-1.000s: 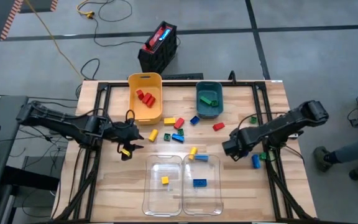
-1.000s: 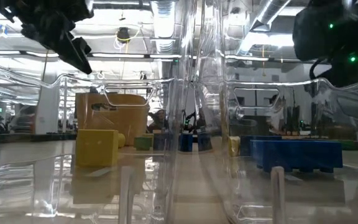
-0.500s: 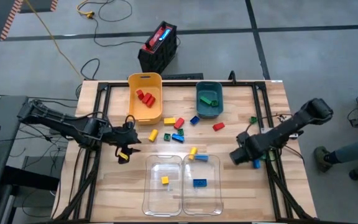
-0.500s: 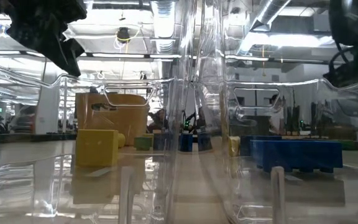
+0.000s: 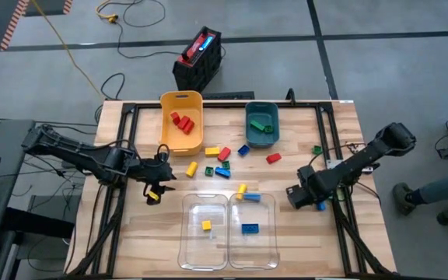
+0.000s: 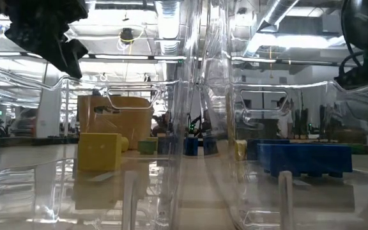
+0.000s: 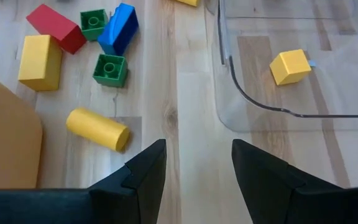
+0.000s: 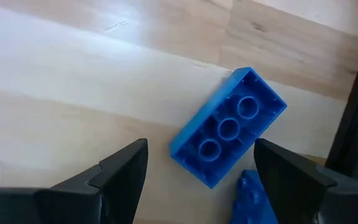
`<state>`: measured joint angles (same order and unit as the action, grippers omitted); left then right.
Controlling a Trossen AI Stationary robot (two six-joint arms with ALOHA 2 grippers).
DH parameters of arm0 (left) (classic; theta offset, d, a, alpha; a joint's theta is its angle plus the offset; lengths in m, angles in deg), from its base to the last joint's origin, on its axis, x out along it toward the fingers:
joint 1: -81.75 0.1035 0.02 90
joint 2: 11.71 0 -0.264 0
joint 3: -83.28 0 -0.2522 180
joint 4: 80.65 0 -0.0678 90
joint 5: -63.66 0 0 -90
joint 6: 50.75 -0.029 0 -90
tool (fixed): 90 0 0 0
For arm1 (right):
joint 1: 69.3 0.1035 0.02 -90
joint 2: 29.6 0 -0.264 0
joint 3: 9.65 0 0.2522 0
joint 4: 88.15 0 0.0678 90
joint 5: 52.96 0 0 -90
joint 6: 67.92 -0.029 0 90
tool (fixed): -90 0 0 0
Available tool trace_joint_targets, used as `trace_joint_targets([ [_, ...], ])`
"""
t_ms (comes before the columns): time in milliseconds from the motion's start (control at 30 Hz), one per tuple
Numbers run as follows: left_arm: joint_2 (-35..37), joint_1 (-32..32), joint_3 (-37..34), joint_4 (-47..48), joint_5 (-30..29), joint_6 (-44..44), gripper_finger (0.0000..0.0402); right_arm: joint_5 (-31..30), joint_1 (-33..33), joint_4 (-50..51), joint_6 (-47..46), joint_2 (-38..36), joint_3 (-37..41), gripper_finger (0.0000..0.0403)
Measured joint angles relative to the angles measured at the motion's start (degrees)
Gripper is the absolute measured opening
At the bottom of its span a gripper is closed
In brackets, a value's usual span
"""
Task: Sort blocks
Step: Put the blue game piece into the right transparent bin
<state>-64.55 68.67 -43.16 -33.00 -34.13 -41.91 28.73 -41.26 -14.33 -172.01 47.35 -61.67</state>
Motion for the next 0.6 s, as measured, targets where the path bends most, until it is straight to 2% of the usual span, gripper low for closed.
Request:
trace_joint_targets([
  [267,0.00,-0.02,0.02,1.51,-0.04,-1.45,0.0177,-0.82,2.62,-3.28,-8.24,0.24,3.38,0.0311],
  [433,0.00,-0.02,0.02,1.61,-0.13,-3.44,0.0177,-1.66,1.68,-6.13,-4.62,0.24,4.87,0.0309],
  [600,0.00,-0.02,0.02,1.46,-0.73,-3.60,0.0177,-1.53,-1.15,-7.36,-1.47,0.07,6.06,0.0290],
])
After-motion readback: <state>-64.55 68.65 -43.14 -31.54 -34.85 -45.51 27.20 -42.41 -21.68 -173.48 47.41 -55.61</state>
